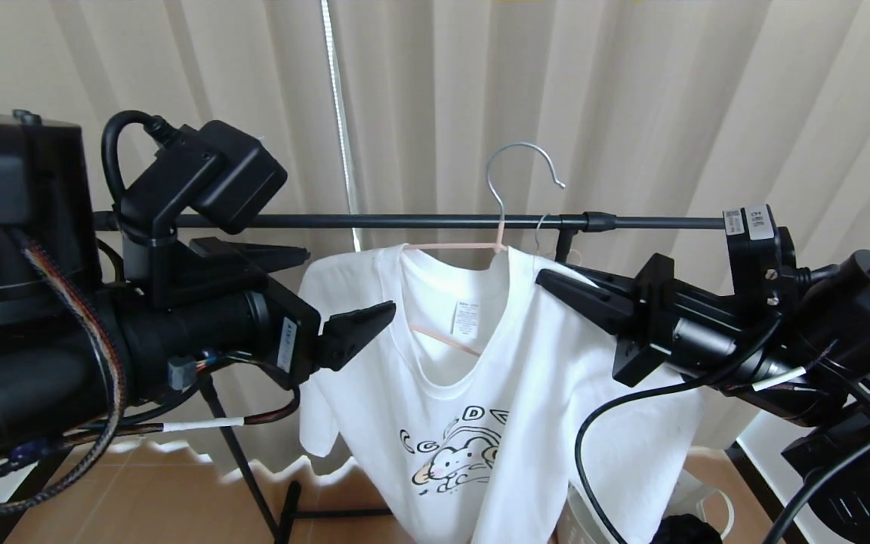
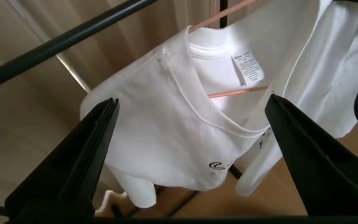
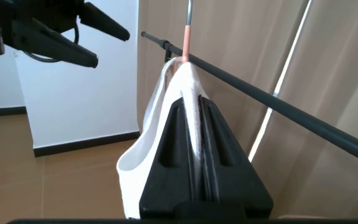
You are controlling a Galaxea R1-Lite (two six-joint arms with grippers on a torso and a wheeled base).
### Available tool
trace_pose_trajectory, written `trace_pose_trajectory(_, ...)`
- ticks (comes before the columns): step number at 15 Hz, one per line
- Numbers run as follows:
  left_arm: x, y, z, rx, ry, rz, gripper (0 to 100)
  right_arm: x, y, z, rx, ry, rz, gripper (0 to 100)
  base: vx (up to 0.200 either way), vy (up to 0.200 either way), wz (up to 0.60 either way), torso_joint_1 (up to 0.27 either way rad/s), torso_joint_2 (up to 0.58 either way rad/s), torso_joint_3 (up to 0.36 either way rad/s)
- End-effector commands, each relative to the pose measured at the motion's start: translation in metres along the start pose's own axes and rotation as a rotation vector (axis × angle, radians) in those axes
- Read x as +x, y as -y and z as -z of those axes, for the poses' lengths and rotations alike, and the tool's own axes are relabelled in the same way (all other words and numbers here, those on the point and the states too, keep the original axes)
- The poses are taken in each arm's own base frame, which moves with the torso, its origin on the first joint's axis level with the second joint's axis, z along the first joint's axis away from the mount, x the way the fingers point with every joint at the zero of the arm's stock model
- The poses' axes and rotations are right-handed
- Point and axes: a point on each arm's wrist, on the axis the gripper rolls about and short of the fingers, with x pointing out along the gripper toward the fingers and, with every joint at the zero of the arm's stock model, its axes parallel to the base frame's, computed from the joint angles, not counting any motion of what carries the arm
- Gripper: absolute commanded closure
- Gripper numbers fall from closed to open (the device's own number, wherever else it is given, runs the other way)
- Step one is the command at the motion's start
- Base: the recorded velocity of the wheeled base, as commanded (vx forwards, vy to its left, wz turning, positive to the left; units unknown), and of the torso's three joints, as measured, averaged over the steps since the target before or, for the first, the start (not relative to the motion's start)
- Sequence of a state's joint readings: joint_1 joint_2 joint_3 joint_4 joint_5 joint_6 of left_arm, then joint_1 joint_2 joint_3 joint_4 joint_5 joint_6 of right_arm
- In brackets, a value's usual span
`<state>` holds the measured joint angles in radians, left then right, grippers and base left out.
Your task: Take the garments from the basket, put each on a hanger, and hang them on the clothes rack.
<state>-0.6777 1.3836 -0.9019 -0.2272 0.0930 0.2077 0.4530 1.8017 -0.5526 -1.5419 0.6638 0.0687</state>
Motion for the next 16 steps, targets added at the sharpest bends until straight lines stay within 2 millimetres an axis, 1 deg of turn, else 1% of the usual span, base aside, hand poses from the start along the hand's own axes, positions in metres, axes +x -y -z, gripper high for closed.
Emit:
trace_pose_trajectory(1, -0.003, -0.02, 0.002, 0.018, 0.014, 0.012, 0, -0.003, 0.0, 0.001, 0.003, -0.006, -0.006, 100, 0.0, 0.0, 0.0, 0.0, 0.0, 0.0)
trace_pose_trajectory(3, -0.003, -0.031, 0.003, 0.013, 0.014, 0.088, 0, -0.009, -0.002, -0.001, 0.004, -0.016, -0.043, 100, 0.0, 0.0, 0.0, 0.0, 0.0, 0.0)
trace_pose_trajectory(5, -0.007, -0.045, 0.002, 0.028, -0.021, 0.165, 0, -0.016, 0.0, 0.0, 0.009, -0.031, -0.07, 100, 0.0, 0.0, 0.0, 0.0, 0.0, 0.0)
trace_pose_trajectory(8, -0.015, -0.062, -0.004, 0.089, -0.044, 0.255, 0, -0.017, 0.0, 0.0, 0.019, -0.032, -0.076, 100, 0.0, 0.0, 0.0, 0.0, 0.0, 0.0)
trace_pose_trajectory(9, -0.013, -0.067, -0.008, 0.116, -0.07, 0.309, 0, -0.018, -0.001, -0.001, 0.036, -0.031, -0.087, 100, 0.0, 0.0, 0.0, 0.0, 0.0, 0.0)
trace_pose_trajectory(12, -0.002, -0.074, -0.015, 0.162, -0.113, 0.396, 0, -0.02, -0.003, -0.004, 0.042, -0.028, -0.096, 100, 0.0, 0.0, 0.0, 0.0, 0.0, 0.0)
trace_pose_trajectory(14, 0.01, -0.078, -0.019, 0.207, -0.145, 0.442, 0, -0.021, -0.005, -0.005, 0.039, -0.027, -0.113, 100, 0.0, 0.0, 0.0, 0.0, 0.0, 0.0)
trace_pose_trajectory(16, 0.029, -0.082, -0.018, 0.264, -0.172, 0.476, 0, -0.021, -0.005, -0.006, 0.039, -0.027, -0.115, 100, 0.0, 0.0, 0.0, 0.0, 0.0, 0.0)
